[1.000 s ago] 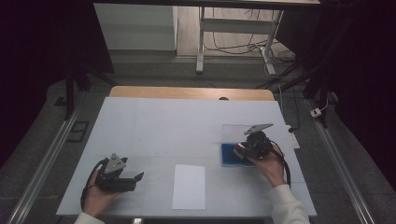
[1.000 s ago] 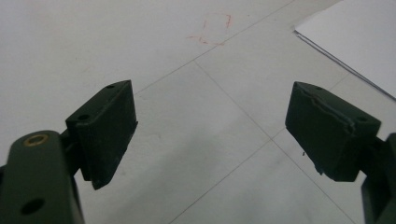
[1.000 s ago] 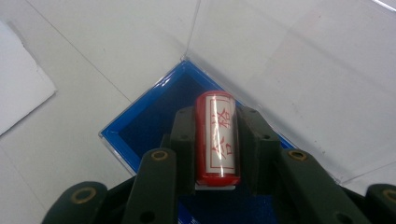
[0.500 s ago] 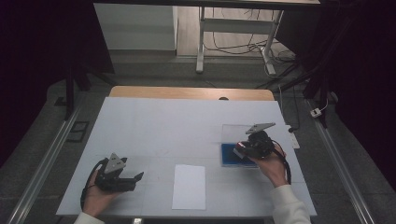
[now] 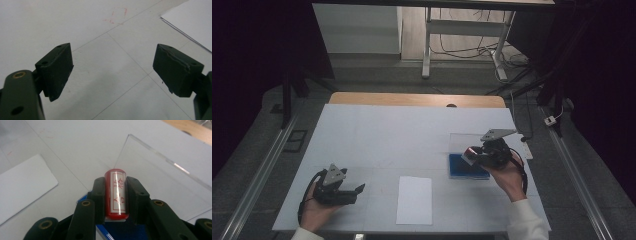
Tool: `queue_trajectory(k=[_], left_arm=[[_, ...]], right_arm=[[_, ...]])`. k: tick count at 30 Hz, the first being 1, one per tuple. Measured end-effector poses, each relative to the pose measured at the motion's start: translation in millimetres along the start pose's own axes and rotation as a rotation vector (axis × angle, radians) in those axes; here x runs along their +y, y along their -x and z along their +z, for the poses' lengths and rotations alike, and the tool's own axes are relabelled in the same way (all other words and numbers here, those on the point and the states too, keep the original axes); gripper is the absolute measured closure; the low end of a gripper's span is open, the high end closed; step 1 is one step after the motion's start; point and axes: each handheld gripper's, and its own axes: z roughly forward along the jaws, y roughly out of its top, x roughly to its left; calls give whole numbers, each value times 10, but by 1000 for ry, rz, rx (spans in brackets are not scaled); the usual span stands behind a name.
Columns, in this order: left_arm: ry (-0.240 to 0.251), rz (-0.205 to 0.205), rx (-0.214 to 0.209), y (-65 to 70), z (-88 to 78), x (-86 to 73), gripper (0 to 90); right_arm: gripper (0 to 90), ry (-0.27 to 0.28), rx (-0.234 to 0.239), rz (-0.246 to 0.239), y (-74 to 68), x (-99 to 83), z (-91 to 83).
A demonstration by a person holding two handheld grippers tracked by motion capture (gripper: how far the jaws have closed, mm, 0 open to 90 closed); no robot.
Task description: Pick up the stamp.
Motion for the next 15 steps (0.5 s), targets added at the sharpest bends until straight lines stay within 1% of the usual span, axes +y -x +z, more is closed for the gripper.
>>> queue_trajectory(k=[1, 2, 4, 8, 12, 15], left_arm=[[0, 0, 0, 0, 0, 0, 167], [-1, 0, 0, 0, 1, -1, 167], [-3, 1, 1, 4, 2, -1, 168], [-6, 1, 2, 8, 8, 1, 167], [-6, -2, 2, 5, 10, -1, 167], [-8, -1, 2, 8, 14, -4, 168]], right_arm=[[695, 0, 0, 0, 0, 0, 0], [695, 20, 6, 3, -3, 12, -37], [695, 29, 10, 7, -6, 14, -56], [695, 20, 14, 6, -16, 18, -63], [695, 21, 13, -2, -17, 25, -63], [695, 22, 19, 3, -28, 31, -70]])
